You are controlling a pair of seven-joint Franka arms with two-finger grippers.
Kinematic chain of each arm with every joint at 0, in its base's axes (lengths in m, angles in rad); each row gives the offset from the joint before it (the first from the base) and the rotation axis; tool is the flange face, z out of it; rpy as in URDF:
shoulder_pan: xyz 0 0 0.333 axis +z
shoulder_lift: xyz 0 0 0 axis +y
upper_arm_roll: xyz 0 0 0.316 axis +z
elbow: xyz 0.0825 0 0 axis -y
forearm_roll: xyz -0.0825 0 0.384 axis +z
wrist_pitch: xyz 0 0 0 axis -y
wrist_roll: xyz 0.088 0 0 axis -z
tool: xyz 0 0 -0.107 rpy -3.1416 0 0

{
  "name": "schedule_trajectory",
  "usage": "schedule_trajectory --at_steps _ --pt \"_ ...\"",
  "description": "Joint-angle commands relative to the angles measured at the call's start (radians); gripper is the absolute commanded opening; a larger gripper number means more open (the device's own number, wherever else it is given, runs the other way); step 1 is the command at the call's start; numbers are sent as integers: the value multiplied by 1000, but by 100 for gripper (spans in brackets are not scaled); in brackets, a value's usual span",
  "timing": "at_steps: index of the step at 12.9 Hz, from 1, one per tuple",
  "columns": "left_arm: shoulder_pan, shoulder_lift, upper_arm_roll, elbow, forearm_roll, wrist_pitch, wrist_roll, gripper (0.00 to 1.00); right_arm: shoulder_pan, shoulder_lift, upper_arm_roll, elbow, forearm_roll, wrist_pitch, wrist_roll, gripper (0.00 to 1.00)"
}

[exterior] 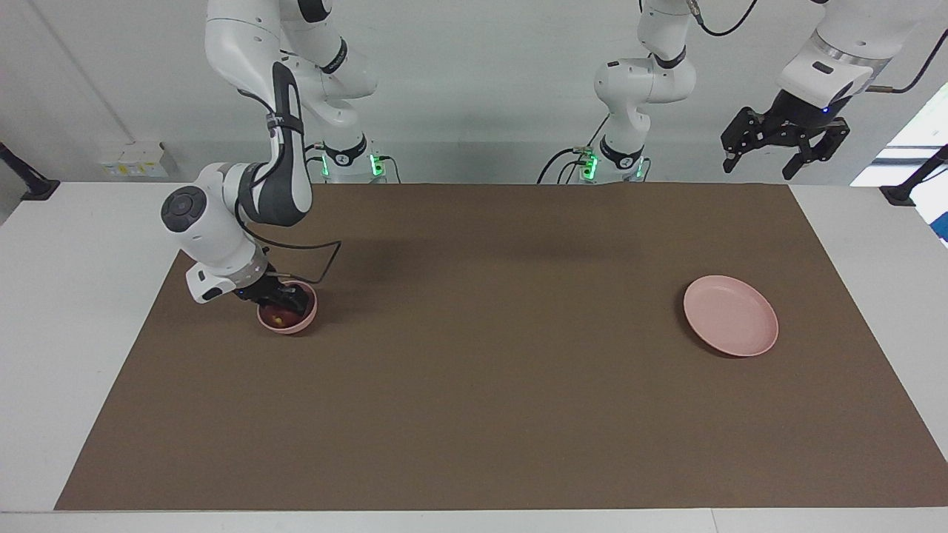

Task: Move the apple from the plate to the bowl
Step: 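Lower the apple into the pink bowl with the right gripper, then open the right gripper to release the apple in the bowl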

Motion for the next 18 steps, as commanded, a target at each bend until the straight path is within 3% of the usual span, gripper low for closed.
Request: schedule_trajectory --at_steps 1,4,8,12,18 --pt "7 -4 -4 11 15 -18 4 100 -7 -1 11 10 -21 3 -3 100" --pt "7 -4 -4 10 15 -20 4 100 -6 -16 10 21 -21 -8 -5 100" --pt "7 -4 -4 11 15 -20 4 100 0 -88 6 79 -36 -115 0 100" --pt "7 -4 -4 10 15 -20 4 100 34 -168 22 103 -132 -190 89 100" --pt "7 -4 -4 10 15 -20 4 100 28 -267 13 313 -113 -495 76 100"
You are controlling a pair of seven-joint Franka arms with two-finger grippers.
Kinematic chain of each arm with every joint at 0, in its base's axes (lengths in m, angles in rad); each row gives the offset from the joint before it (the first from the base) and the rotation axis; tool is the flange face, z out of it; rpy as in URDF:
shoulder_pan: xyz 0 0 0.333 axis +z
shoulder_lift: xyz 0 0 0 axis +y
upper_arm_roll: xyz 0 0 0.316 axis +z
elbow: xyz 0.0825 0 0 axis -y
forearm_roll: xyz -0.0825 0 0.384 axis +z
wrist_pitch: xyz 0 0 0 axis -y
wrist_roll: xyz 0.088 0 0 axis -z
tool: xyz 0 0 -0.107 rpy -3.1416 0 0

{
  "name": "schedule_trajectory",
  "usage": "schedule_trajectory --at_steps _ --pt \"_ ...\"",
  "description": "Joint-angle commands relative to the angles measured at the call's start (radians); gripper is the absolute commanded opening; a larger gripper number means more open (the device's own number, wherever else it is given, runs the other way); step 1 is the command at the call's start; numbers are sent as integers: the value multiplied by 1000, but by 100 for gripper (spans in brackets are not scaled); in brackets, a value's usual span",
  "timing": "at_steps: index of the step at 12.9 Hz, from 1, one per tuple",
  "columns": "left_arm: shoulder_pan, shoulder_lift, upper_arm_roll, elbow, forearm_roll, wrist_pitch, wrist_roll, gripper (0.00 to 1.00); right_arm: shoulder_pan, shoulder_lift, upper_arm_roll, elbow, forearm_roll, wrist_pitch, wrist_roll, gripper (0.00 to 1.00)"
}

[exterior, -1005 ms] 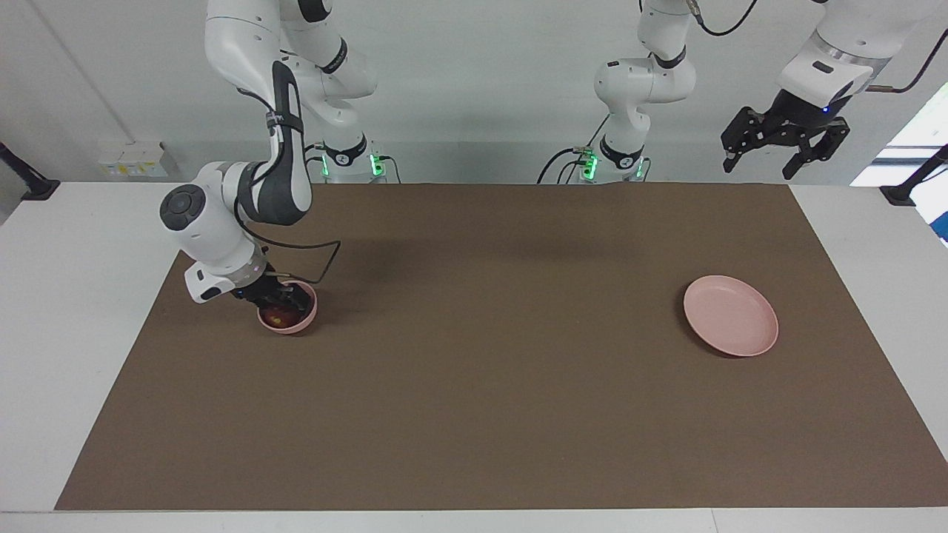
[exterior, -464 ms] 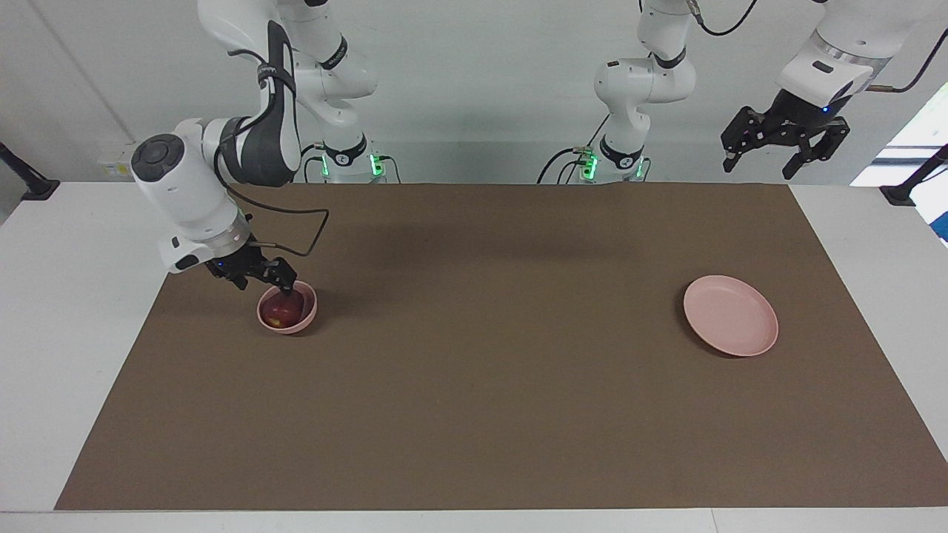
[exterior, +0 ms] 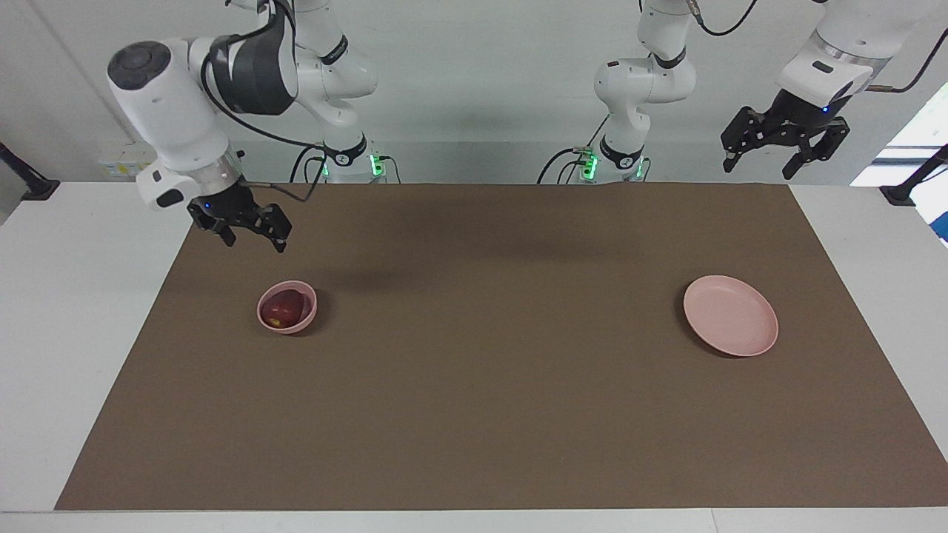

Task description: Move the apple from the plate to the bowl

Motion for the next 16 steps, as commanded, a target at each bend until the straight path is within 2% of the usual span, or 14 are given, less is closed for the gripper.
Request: schedule_trajectory --at_steps 1,3,6,9,12,16 --pt "7 -4 -4 10 15 -19 4 100 -13 -15 -1 101 -4 -128 7 100" --pt "7 -4 -5 10 15 -19 4 100 -13 -20 -5 152 -2 -203 -8 100" --pt "7 -2 -4 11 15 -19 4 100 -15 -81 -6 176 -4 -279 -54 100" --pt "7 -4 -4 10 15 -21 4 100 -15 -116 -6 143 -10 -305 -61 100" --pt "7 -4 -4 10 15 -19 4 100 -21 -116 -12 152 -27 -314 -157 100" --pt "1 -2 -5 11 13 -2 -2 100 -21 -120 -8 180 -19 -335 -160 100"
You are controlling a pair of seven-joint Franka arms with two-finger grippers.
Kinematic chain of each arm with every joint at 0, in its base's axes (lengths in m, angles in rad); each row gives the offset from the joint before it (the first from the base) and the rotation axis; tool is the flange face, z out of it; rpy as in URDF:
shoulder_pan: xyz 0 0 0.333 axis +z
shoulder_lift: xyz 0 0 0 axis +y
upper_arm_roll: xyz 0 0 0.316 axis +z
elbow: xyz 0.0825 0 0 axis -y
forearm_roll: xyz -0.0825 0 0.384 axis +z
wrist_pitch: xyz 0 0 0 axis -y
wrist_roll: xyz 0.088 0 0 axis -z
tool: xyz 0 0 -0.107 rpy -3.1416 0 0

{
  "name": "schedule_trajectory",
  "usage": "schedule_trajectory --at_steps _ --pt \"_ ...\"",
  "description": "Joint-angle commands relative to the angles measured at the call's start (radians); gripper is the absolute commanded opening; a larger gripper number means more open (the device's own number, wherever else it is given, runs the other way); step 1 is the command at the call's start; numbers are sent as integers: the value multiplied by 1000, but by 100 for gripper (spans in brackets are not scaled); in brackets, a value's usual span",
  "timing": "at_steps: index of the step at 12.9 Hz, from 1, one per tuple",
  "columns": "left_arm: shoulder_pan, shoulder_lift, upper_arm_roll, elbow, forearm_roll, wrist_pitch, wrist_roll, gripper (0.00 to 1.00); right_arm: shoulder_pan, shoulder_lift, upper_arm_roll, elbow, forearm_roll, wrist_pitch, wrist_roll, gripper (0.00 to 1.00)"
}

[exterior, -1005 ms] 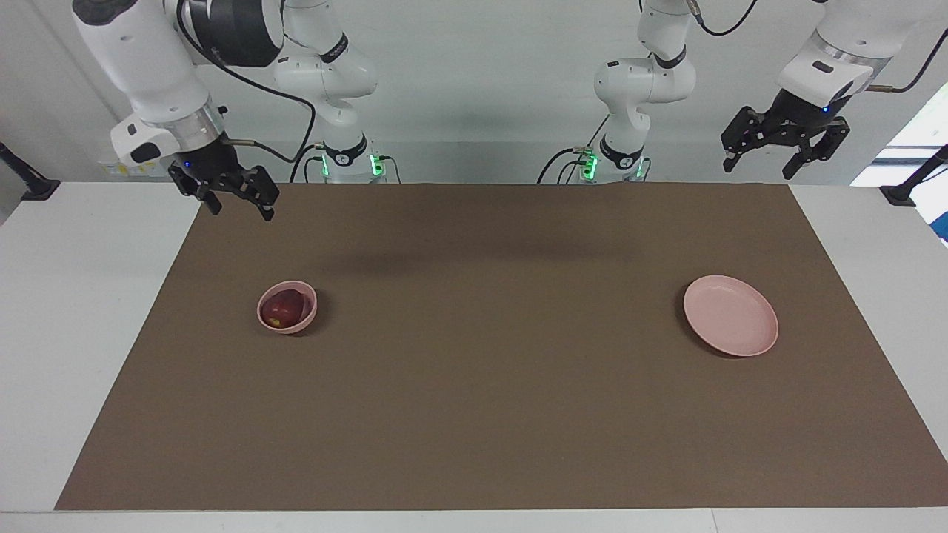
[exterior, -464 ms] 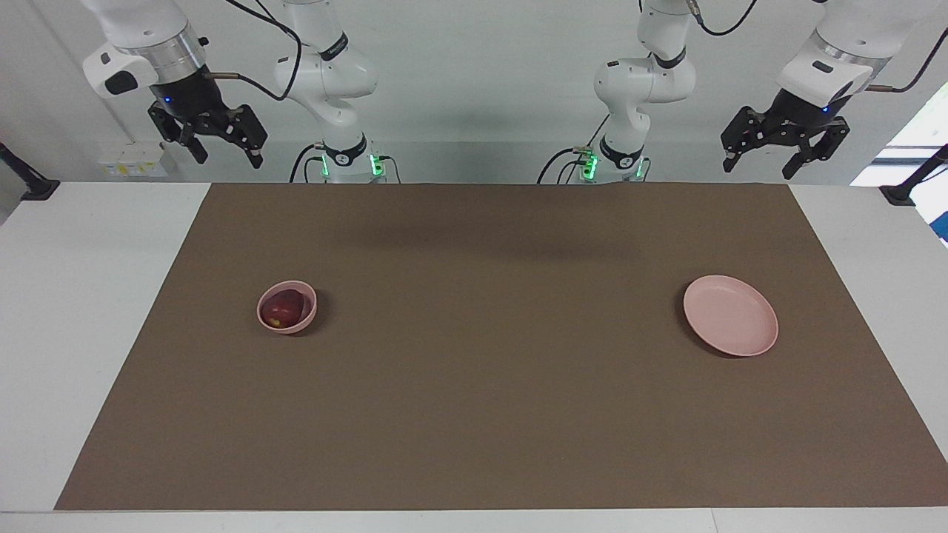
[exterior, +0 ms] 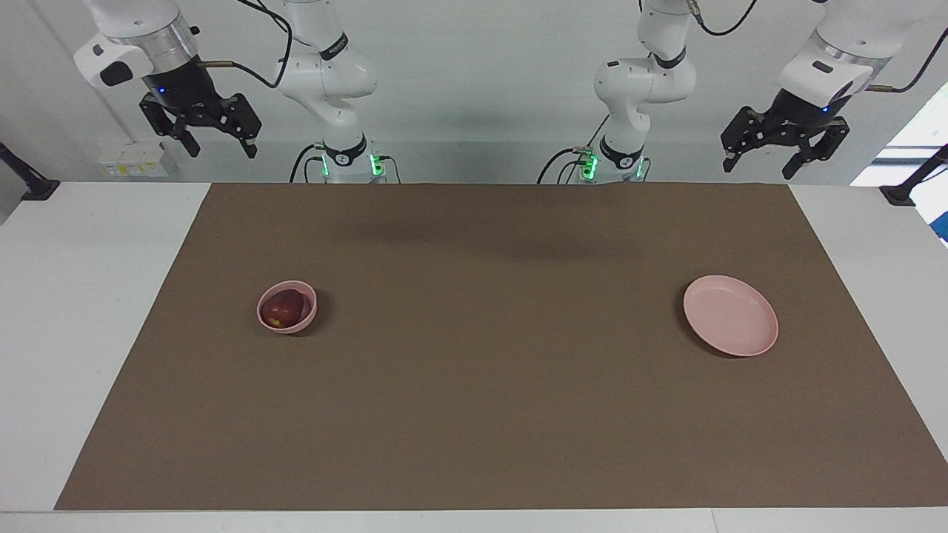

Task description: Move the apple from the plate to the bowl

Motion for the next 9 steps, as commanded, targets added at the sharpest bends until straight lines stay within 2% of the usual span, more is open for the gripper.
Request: schedule_trajectory --at_steps 1,4,9 --pt "6 -2 -3 11 15 2 -1 100 -8 -10 11 6 -6 -21 -29 100" --pt "7 -2 -3 11 48 -7 -1 100 -3 -10 17 6 -15 -38 -30 100" --pt "6 -2 -3 11 59 -13 -2 100 5 -7 15 7 -52 12 -70 100"
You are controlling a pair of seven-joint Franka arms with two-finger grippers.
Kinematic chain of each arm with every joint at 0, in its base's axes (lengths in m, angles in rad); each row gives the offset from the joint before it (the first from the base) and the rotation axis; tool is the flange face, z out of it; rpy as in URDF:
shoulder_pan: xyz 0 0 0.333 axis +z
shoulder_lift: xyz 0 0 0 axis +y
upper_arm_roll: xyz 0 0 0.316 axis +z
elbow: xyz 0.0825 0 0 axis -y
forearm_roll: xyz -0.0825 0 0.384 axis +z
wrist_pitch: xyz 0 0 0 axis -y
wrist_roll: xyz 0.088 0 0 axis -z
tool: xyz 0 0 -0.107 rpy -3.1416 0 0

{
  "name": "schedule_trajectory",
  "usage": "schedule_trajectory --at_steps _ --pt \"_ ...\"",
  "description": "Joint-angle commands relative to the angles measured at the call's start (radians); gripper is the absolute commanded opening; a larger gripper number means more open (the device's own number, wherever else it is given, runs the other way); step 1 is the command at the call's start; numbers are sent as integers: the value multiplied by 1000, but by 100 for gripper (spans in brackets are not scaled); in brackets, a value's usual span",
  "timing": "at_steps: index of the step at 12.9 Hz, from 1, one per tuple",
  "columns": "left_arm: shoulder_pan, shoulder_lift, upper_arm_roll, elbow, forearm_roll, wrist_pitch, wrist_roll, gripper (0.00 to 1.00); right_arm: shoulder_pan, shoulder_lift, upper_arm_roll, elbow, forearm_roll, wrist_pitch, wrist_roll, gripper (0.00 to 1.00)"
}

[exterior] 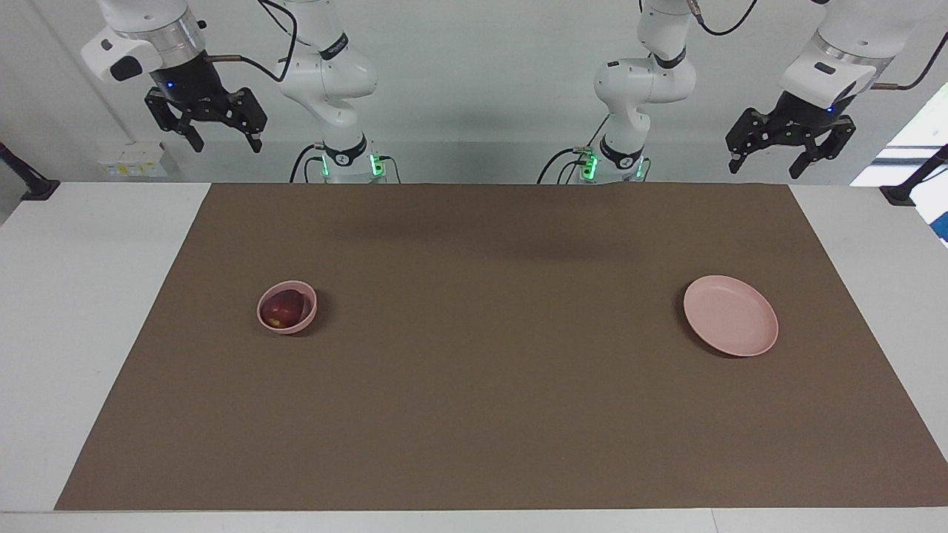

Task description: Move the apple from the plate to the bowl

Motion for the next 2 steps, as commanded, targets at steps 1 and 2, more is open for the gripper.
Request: schedule_trajectory --at_steps 1,2 --pt "5 -2 -5 11 18 -14 -2 100 -6 -3 1 5 -26 30 -49 100" --pt "5 -2 -5 9 18 -14 -2 100 -7 -3 -1 3 -24 30 -48 100"
